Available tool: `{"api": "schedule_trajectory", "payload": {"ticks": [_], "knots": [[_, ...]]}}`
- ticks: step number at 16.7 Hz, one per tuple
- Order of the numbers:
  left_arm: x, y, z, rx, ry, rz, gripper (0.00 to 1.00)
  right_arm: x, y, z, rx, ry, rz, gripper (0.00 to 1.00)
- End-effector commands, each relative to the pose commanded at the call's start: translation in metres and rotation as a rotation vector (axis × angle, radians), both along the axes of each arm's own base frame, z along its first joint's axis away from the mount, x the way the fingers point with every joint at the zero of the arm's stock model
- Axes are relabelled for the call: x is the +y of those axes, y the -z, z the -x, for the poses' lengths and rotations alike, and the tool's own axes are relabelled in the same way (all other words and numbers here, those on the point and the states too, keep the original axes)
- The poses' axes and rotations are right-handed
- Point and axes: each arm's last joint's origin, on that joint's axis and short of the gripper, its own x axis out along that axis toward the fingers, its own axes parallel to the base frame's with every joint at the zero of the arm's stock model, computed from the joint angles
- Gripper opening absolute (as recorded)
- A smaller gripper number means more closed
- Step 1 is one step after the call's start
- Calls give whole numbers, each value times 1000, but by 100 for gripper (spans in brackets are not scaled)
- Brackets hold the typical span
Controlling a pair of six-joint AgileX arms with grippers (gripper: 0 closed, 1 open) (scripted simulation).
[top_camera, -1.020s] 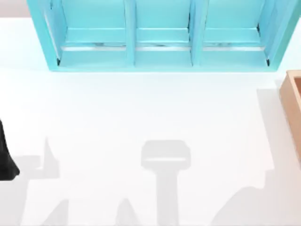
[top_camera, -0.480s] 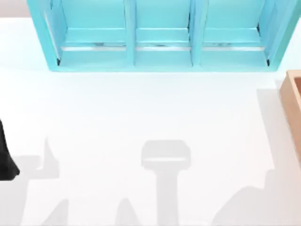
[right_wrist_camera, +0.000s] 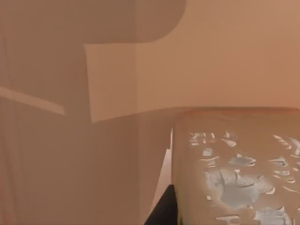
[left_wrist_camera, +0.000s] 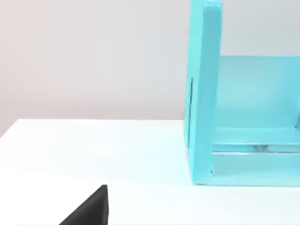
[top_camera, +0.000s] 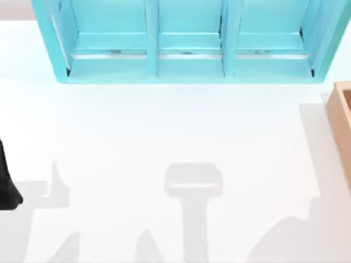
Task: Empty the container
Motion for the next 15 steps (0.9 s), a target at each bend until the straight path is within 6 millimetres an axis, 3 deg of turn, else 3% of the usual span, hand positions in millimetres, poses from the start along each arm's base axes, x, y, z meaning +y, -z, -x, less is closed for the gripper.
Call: {"api": "schedule_trajectory", "payload": {"ticks": [4,6,10,15], "knots": [[0,0,0,0,0,0,100,0,-1,0,-2,2,1,0],[0,0,0,0,0,0,100,-2,-11,-2,-10,9,4,0],[0,0,0,0,0,0,100,-5,-47,-9,-3,5,1,0],[0,0,0,0,0,0,100,-2,-108,-4,5,3,-1,0]]}}
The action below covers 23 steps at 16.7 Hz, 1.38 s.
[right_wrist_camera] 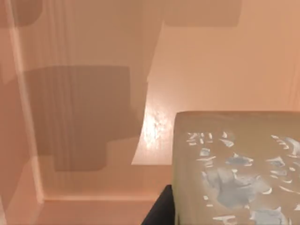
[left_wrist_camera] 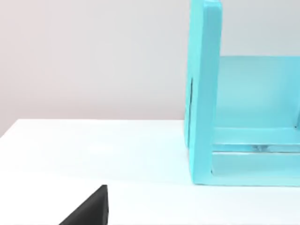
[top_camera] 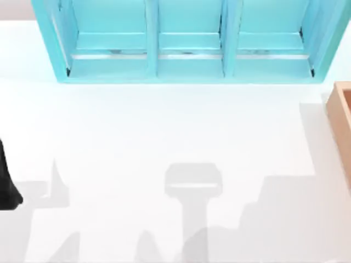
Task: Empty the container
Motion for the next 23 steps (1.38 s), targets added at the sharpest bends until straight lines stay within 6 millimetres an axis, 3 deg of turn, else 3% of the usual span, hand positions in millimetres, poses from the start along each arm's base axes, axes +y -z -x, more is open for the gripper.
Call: {"api": "schedule_trajectory", "payload": {"ticks": [3,8,11,13,17,21,23], "knots": [[0,0,0,0,0,0,100,2,-21,4,-6,-1,2,0],[0,0,0,0,0,0,100,3,-21,3,-2,-2,1,0],[0,0,0,0,0,0,100,15,-21,-18,2,-6,4,0],[0,0,0,0,0,0,100,38,-21,-47,2,-17,9,0],[0,0,0,0,0,0,100,115,-9,-110,-3,-56,18,0],[0,0,0,0,0,0,100,186,19,-155,-1,-53,18,0],[0,0,0,0,0,0,100,212,35,-172,-2,-40,15,0]]}}
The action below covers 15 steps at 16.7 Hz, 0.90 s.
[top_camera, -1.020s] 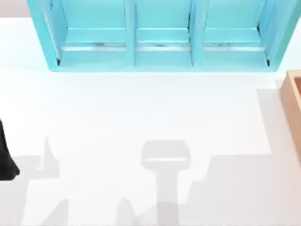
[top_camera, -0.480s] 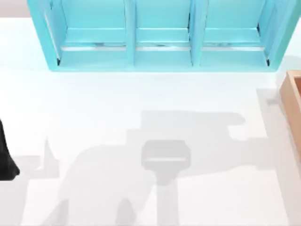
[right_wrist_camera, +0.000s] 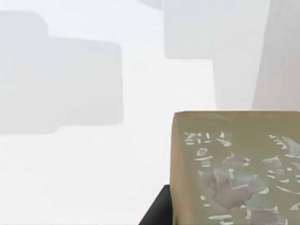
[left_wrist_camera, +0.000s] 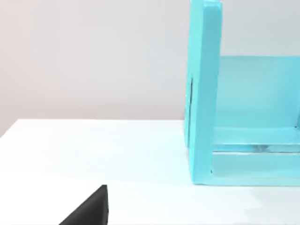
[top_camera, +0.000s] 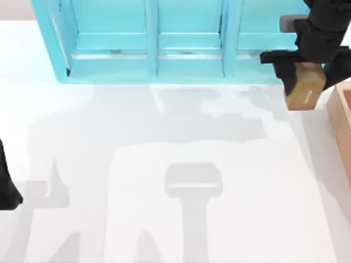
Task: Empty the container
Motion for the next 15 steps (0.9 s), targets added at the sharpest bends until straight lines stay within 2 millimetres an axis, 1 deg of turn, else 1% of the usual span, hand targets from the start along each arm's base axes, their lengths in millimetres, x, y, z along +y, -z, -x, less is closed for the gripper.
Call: {"api": "schedule_trajectory", "payload": {"ticks": [2,4,6,11,15], "knots": [[0,0,0,0,0,0,100,17,15,-13,-2,16,-4,0],[0,0,0,0,0,0,100,25,27,-22,-3,31,-9,0],[0,0,0,0,0,0,100,27,32,-26,-3,39,-11,0],[0,0,0,0,0,0,100,24,32,-26,-2,47,-12,0],[0,0,0,0,0,0,100,25,51,-26,-7,43,-12,0]]}}
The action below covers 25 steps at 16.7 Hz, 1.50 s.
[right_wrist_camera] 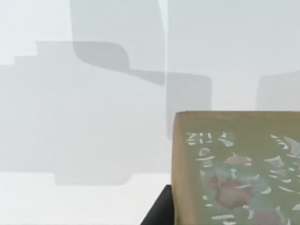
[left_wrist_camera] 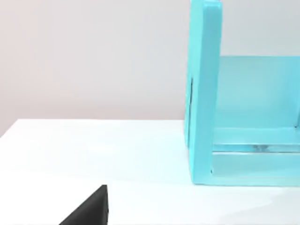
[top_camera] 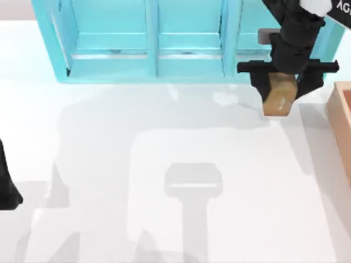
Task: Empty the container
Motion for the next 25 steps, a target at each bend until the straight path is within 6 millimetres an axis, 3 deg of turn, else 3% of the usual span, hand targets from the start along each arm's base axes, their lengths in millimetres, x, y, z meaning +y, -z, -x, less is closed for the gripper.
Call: {"api": "schedule_trajectory", "payload": {"ticks": [4,8,21,25], "knots": [[0,0,0,0,0,0,100,2,24,1,3,-4,0,0],[0,0,0,0,0,0,100,2,26,1,3,-4,1,0],[0,0,0,0,0,0,100,2,26,1,3,-4,1,98],[0,0,0,0,0,0,100,2,26,1,3,-4,1,100]]}}
